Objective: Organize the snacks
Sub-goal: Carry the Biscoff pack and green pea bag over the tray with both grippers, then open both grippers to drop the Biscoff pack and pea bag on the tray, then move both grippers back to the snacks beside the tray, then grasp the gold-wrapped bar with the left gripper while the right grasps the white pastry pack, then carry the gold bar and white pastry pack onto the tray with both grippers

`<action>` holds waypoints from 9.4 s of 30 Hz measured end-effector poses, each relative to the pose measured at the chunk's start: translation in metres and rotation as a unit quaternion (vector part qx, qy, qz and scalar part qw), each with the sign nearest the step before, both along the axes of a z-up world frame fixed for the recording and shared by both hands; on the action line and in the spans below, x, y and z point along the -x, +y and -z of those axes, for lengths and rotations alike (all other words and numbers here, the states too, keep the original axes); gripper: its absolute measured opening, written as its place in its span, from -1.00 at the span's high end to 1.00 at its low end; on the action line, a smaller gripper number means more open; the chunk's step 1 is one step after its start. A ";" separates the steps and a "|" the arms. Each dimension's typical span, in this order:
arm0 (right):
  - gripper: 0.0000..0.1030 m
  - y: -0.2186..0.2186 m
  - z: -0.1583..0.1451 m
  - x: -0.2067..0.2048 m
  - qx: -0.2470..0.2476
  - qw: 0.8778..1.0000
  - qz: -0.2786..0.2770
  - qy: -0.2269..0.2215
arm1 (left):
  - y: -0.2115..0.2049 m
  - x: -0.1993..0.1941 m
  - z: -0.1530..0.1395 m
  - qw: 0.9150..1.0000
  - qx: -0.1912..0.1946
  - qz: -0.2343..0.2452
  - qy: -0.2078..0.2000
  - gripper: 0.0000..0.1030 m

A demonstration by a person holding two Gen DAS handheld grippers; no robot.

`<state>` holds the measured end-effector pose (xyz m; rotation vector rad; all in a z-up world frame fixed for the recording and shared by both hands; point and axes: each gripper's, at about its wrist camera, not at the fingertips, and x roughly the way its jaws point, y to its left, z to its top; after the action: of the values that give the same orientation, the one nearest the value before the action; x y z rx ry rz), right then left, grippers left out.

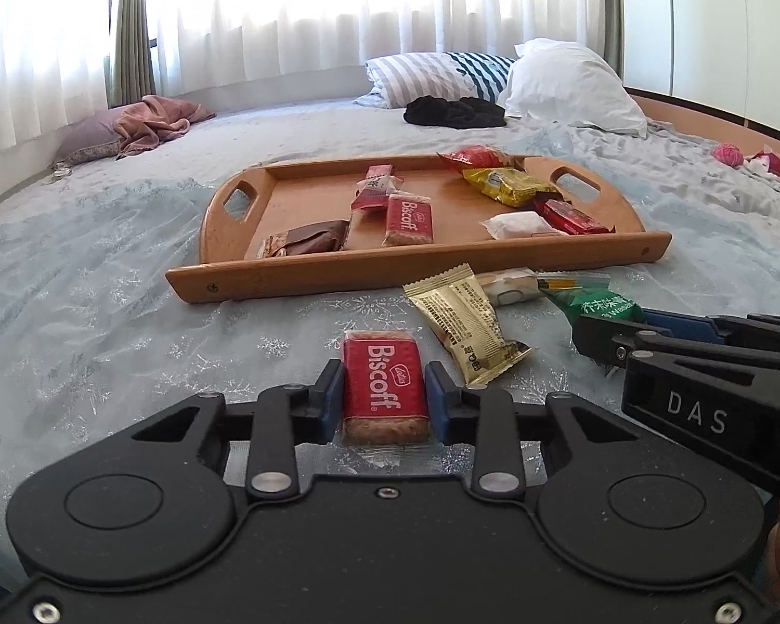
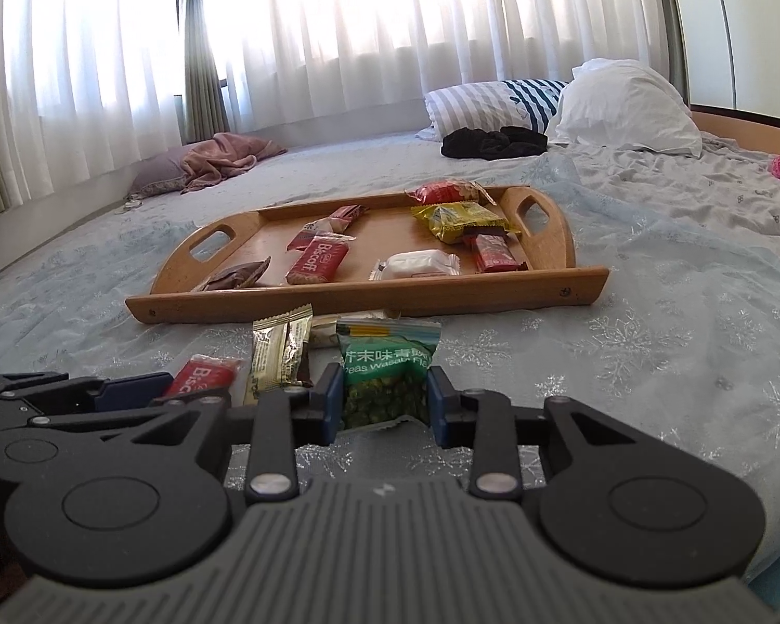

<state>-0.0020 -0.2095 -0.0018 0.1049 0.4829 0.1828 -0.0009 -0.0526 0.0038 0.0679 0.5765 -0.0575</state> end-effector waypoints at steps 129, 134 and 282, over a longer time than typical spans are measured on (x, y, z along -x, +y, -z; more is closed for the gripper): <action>-0.61 -0.013 -0.037 -0.092 0.034 0.999 -0.031 -0.012 | 0.022 -0.103 -0.049 0.999 -0.010 0.026 0.047 -0.87; -0.61 -0.018 -0.028 -0.081 0.048 0.998 -0.043 -0.008 | 0.018 -0.089 -0.039 0.997 0.005 0.030 0.070 -0.87; -0.22 0.034 -0.009 -0.262 0.069 0.992 -0.050 0.092 | 0.072 -0.293 -0.010 0.997 0.032 -0.015 0.072 0.35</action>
<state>0.2596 -0.1755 0.0074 -0.0384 0.6841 0.2384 0.2919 0.0197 0.0140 -0.0077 0.7186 -0.0530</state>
